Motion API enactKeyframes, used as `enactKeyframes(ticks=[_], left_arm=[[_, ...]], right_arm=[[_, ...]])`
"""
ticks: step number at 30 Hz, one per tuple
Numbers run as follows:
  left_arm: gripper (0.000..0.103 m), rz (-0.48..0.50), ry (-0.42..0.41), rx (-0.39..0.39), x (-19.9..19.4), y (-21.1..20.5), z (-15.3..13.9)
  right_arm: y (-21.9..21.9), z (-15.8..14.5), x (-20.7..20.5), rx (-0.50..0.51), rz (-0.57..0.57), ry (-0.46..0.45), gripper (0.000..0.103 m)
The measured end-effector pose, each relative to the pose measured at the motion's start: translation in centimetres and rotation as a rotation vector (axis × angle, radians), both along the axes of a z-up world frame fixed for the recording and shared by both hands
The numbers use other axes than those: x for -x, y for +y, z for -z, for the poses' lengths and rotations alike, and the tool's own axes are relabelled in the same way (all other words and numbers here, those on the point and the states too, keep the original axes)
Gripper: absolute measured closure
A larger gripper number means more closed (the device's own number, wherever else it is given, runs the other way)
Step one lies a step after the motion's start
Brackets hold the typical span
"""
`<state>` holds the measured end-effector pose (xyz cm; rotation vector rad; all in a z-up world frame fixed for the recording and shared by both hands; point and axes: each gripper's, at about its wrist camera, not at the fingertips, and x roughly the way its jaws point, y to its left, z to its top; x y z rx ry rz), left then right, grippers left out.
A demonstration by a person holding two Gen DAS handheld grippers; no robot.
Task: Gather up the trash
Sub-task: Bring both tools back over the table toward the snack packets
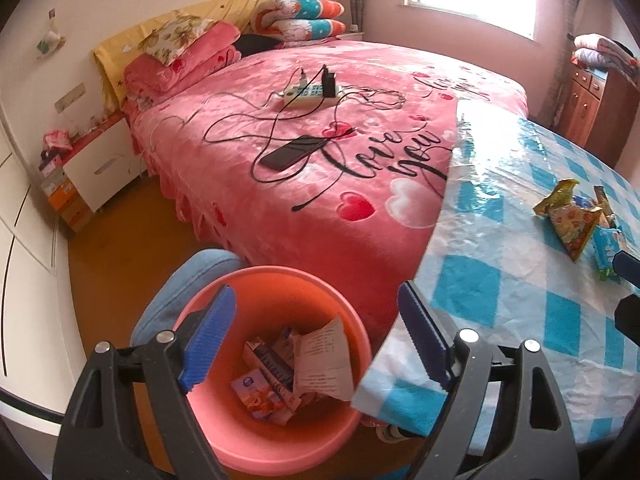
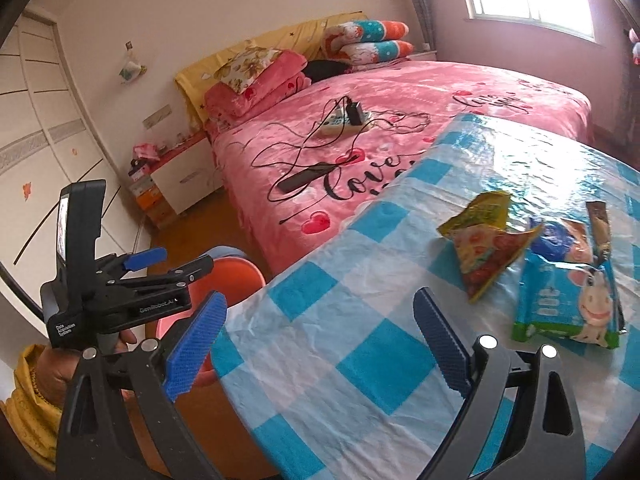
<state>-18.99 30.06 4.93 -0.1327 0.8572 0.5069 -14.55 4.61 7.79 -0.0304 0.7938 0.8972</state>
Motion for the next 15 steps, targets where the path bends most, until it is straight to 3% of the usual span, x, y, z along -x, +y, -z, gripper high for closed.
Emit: enactKeyframes(ticks=[15], left_arm=[[0.017, 0.108, 0.005, -0.05, -3.1, -5.7, -1.3]], right_arm=[[-5.8, -0.2, -1.9, -0.051, 0.102, -0.004, 0.01]])
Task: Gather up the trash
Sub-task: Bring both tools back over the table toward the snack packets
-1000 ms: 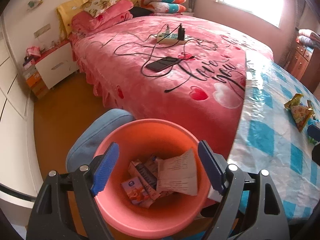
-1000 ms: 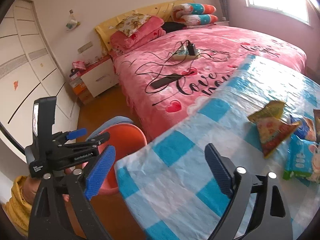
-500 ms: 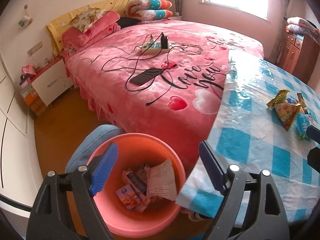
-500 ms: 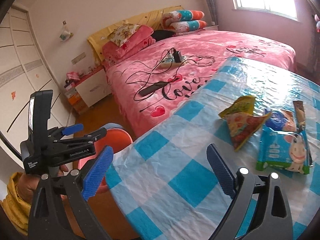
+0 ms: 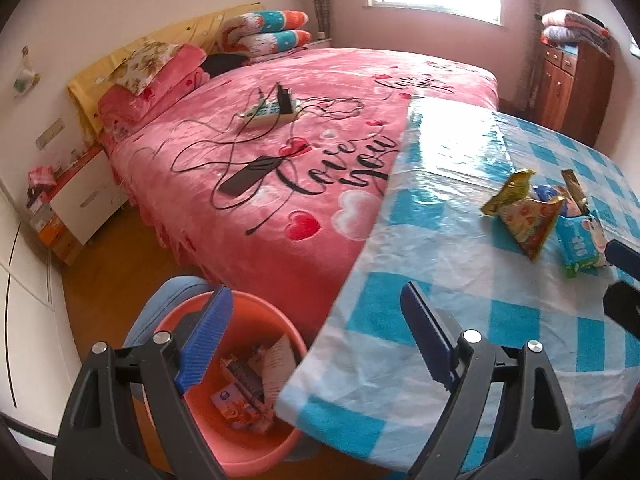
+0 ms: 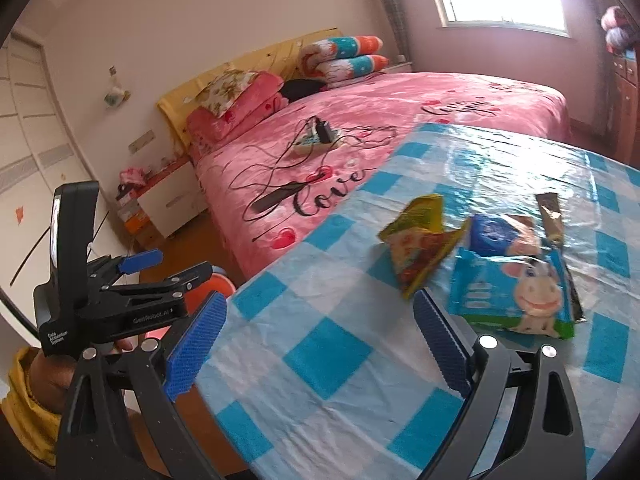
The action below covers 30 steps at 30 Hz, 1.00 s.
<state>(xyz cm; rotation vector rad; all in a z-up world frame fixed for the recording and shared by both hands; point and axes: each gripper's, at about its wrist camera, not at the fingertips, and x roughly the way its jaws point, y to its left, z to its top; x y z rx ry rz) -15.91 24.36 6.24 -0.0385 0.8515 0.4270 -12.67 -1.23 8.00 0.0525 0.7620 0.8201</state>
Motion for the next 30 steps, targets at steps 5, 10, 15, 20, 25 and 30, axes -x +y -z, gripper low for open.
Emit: enactKeyframes(ticks=[5, 10, 15, 20, 25, 30], left_arm=[[0.017, 0.033, 0.008, -0.019, -1.2, -2.1, 0.0], [0.017, 0.061, 0.018, -0.034, -2.0, -3.6, 0.0], [0.017, 0.086, 0.028, -0.049, -2.8, -5.1, 0.2], [0.017, 0.104, 0.034, -0.062, -3.3, -6.5, 0.2], [0.017, 0.121, 0.044, -0.066, -4.0, -7.6, 0.4], [0.017, 0.142, 0.055, -0.071, -4.3, -8.8, 0.6]], right_arm=[[-2.1, 0.2, -0.8, -0.019, 0.041, 0.008, 0.01], [-3.9, 0.3, -1.5, -0.034, 0.073, 0.017, 0.01], [-5.6, 0.4, -2.1, -0.045, 0.099, 0.02, 0.01], [-6.9, 0.6, -2.5, -0.049, 0.123, 0.024, 0.01], [-8.4, 0.6, -3.3, -0.058, 0.153, 0.033, 0.01], [-10.4, 0.9, -4.3, -0.071, 0.2, 0.053, 0.01]])
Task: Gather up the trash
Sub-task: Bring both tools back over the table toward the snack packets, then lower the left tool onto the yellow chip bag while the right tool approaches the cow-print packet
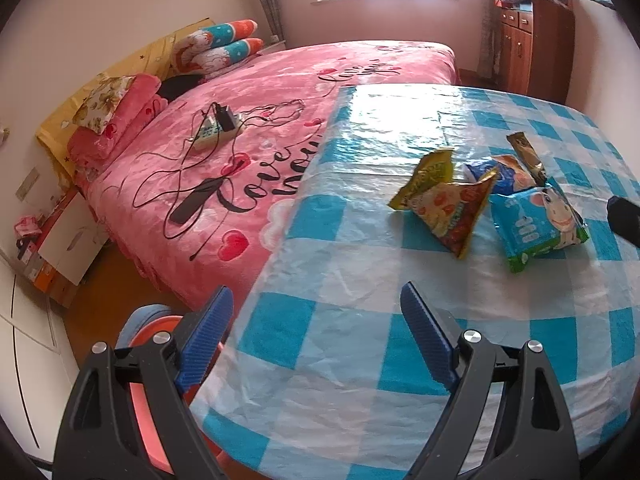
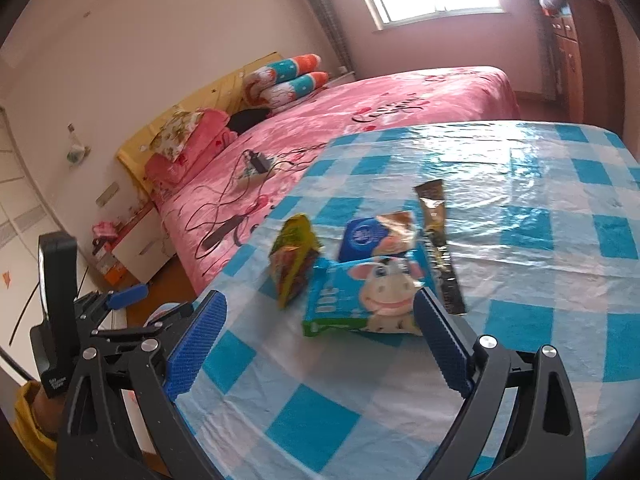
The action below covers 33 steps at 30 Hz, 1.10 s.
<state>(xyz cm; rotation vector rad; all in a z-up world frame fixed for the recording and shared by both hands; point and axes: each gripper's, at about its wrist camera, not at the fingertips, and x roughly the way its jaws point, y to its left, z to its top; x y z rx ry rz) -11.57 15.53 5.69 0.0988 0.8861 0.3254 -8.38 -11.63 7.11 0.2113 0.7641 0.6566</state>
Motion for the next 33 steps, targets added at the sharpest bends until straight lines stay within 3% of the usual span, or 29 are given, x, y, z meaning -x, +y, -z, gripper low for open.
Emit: enactKeyframes(ticks=[18, 25, 33], left_arm=[[0.017, 0.158, 0.017, 0.174, -3.5, -4.1, 0.8], [0.017, 0.134, 0.026, 0.319, -6.1, -3.1, 1.4], [0.017, 0.052, 0.015, 0.555, -8.5, -0.3, 2.2]], right_arm=[[-7.8, 3.0, -5.3, -0.045, 0.188, 0.123, 0.01], [-7.0, 3.5, -6.2, -0.042, 0.163, 0.132, 0.01], [-4.5, 4.0, -6.6, -0.021, 0.078, 0.144, 0.01]])
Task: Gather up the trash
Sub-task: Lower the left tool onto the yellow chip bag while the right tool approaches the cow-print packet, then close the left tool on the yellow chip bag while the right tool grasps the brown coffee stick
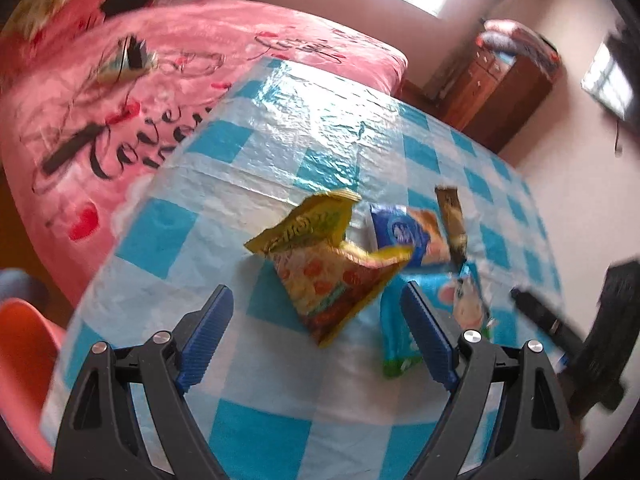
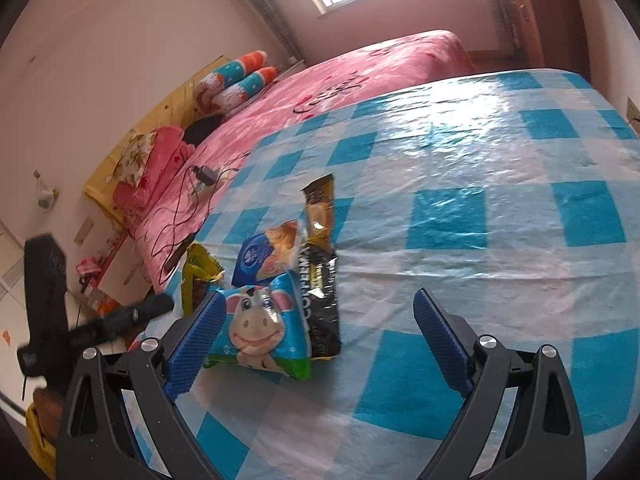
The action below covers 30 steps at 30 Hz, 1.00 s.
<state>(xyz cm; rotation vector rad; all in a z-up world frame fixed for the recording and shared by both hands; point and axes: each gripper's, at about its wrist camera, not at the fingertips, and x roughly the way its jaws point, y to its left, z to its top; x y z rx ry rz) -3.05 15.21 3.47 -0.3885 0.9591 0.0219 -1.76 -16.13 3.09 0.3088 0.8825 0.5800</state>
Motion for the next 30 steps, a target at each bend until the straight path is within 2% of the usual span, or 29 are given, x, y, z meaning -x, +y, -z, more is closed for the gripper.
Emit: enactKeyframes(ticks=[3, 10, 20, 26, 28, 30], left_arm=[[0.017, -0.037, 0.009, 0.055, -0.8, 0.8, 0.4], [0.017, -0.059, 0.026, 0.091, -2.8, 1.1, 1.4], [0.017, -0.051, 0.039, 0.069, -4.7, 0.4, 2.0], [0.017, -0.057, 0.038, 0.043, -5.4, 0.4, 2.1], [0.017, -0.055, 0.041, 0.026, -5.6, 0.2, 2.1], [0.017, -0.052, 0.043, 0.011, -5.8, 0.2, 2.1]], right_arm=[[1.1, 0.3, -0.1, 0.014, -0.04, 0.008, 0.01], [3.6, 0.8, 0.6, 0.044, -0.144, 0.026, 0.01], [5.2, 0.6, 2.6, -0.002, -0.268, 0.072, 0.009], [7.3, 0.5, 4.8, -0.071, -0.456, 0.138, 0.009], [7.5, 0.2, 5.3, -0.048, -0.486, 0.113, 0.009], [7.1, -0.2, 5.5, -0.016, -0.47, 0.076, 0.009]])
